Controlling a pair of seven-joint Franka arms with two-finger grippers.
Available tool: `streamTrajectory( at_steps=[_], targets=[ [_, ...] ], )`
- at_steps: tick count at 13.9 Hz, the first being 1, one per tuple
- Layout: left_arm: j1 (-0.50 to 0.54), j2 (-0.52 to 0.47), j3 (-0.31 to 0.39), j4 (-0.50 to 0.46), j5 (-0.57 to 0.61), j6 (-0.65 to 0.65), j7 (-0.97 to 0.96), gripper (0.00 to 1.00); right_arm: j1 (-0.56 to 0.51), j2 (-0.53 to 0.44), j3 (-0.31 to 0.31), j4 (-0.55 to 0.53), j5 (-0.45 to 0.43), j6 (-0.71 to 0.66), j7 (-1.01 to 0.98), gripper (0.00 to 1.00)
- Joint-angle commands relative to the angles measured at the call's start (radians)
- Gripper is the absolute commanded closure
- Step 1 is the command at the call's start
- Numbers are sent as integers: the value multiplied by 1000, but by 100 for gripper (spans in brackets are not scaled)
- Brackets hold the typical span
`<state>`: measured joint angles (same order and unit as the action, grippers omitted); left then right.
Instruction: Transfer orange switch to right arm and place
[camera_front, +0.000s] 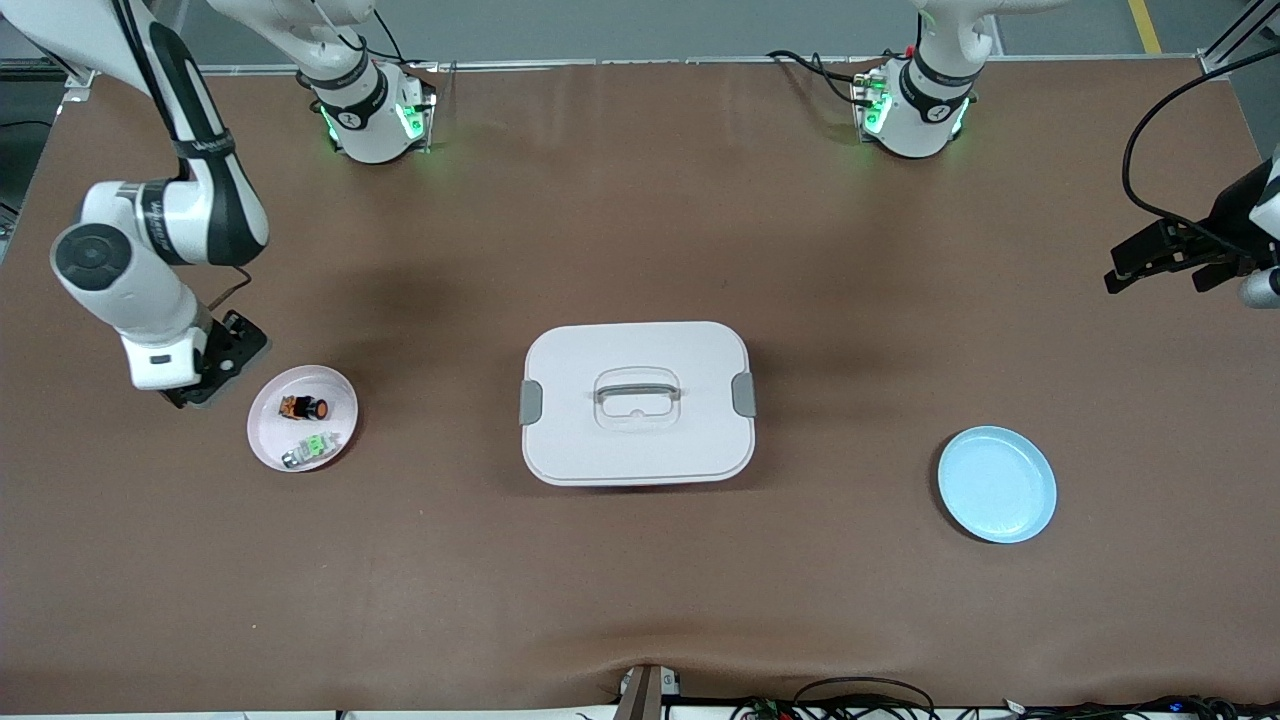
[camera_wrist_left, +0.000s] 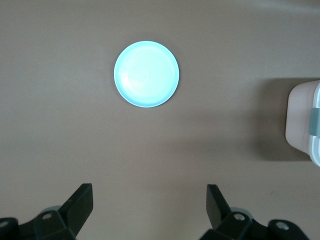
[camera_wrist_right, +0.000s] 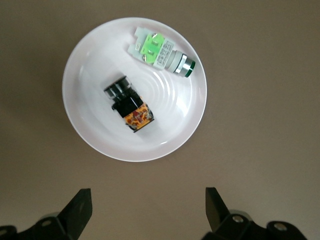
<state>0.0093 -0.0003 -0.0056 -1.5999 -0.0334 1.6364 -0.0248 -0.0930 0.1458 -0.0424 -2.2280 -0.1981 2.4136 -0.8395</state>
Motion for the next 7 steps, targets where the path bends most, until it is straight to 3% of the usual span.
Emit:
streamTrajectory(
  at_steps=[1, 5, 7],
  targets=[
    [-23, 3, 9, 32, 4, -1, -38, 0, -21, -55, 10, -4, 106, -77, 158, 0],
    [-17, 3, -13, 35, 4, -1, -34, 0, 7, -114, 22, 11, 123, -178, 521, 0],
    [-19, 0, -13, 35, 4, -10, -26, 0, 65, -121, 29, 80, 167, -302, 696, 0]
  ],
)
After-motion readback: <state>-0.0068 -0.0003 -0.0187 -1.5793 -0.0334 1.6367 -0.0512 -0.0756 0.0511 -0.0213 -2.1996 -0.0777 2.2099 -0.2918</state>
